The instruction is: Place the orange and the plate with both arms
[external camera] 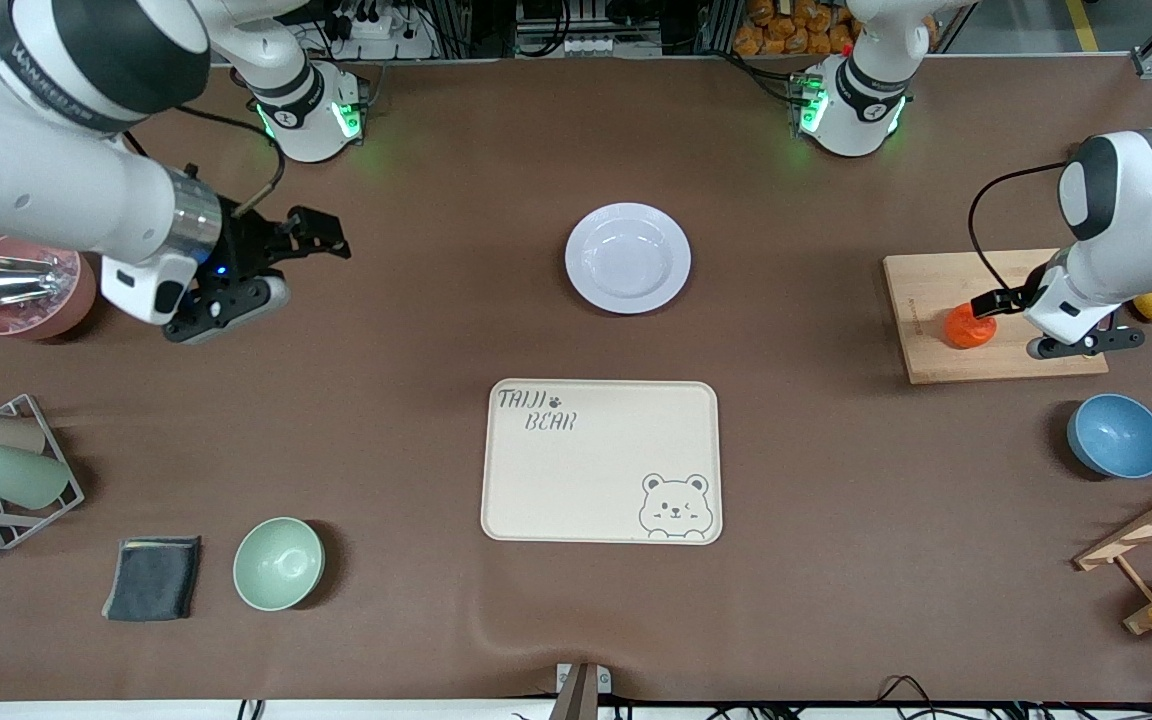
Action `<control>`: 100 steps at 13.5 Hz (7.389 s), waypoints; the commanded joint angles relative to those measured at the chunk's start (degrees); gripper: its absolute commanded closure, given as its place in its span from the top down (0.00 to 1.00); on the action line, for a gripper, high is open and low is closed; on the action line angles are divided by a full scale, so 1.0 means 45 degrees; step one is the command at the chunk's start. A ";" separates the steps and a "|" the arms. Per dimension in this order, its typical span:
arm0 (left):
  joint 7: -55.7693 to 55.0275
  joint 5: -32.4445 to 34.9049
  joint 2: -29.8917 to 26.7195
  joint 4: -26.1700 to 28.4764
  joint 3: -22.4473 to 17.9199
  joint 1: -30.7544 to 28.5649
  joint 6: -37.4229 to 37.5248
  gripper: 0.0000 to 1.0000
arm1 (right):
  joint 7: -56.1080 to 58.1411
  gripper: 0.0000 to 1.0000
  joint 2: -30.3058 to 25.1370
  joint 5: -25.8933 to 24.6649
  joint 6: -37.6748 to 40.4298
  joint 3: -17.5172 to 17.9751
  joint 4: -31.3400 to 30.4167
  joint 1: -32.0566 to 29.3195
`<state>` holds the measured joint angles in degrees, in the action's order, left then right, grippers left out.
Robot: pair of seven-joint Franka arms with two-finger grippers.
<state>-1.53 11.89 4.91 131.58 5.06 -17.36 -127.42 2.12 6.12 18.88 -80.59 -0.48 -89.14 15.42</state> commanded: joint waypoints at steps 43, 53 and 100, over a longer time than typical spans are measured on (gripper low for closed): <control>-0.8145 -0.3404 0.2190 -0.3126 0.6199 0.2560 0.0972 0.18 | 0.0076 1.00 0.0809 0.1488 -0.4667 -0.0109 -0.3586 0.1828; -1.5280 -0.2957 0.4570 -0.2950 0.6082 0.8367 -0.0980 0.19 | 0.0852 1.00 0.1178 0.6388 -0.5274 -0.0109 -0.6361 0.2530; -0.0539 -0.3052 -0.1578 -0.8674 -0.2724 0.5632 0.7554 1.00 | 0.7148 0.00 0.5554 1.6509 -1.1506 -0.0148 -0.5566 0.7220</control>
<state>-4.84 -1.01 0.28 89.80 -4.82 4.97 -93.82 35.33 32.06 91.95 -132.40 -0.87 -116.14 48.86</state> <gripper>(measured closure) 0.000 0.907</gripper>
